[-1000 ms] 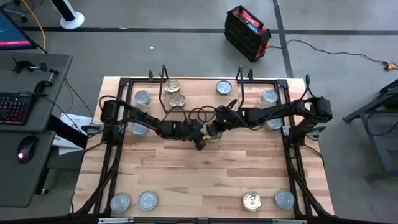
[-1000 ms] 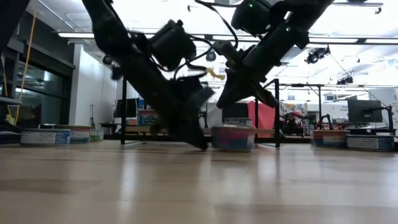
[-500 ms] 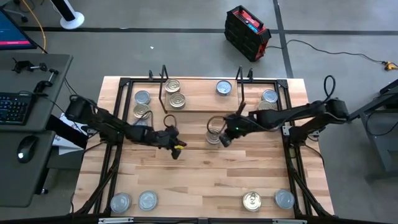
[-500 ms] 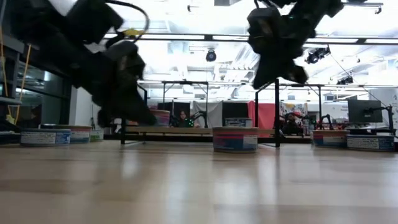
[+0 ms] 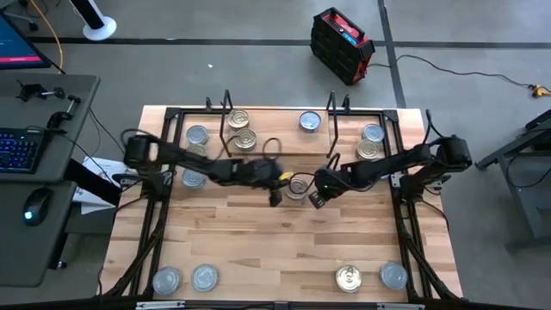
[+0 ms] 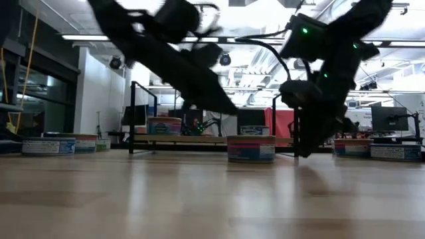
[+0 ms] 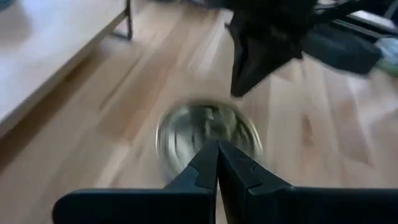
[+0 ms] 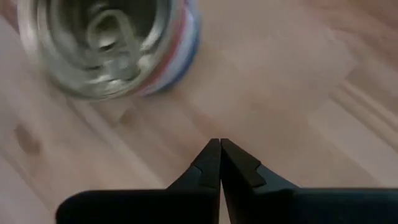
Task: Stack canned seafood by type on shelf
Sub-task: Stack the blue pink tuna can on top of the other blue pink tuna can on the shelf
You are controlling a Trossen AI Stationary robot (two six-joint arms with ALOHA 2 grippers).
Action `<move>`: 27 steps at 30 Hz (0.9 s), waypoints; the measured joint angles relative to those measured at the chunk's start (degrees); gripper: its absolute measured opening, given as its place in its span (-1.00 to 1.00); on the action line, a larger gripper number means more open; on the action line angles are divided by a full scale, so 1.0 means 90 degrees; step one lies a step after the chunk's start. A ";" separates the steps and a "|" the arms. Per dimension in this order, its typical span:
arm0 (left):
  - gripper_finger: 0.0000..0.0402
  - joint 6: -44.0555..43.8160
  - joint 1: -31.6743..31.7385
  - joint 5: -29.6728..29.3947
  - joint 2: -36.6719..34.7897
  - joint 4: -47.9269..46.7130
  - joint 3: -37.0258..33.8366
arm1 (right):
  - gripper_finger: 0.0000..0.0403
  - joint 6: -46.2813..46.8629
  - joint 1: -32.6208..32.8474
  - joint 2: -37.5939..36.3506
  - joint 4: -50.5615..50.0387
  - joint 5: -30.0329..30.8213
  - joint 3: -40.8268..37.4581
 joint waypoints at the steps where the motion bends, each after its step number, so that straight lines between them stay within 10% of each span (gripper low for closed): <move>1: -1.00 0.0087 0.0046 0.0051 0.0160 -0.0216 0.0195 | -1.00 0.0052 -0.0008 -0.0011 0.0336 0.0079 -0.0149; 27: -1.00 0.0164 -0.0907 0.0384 0.1072 -0.2086 0.1135 | -1.00 -0.0330 0.0249 0.0023 0.2973 0.0352 -0.0663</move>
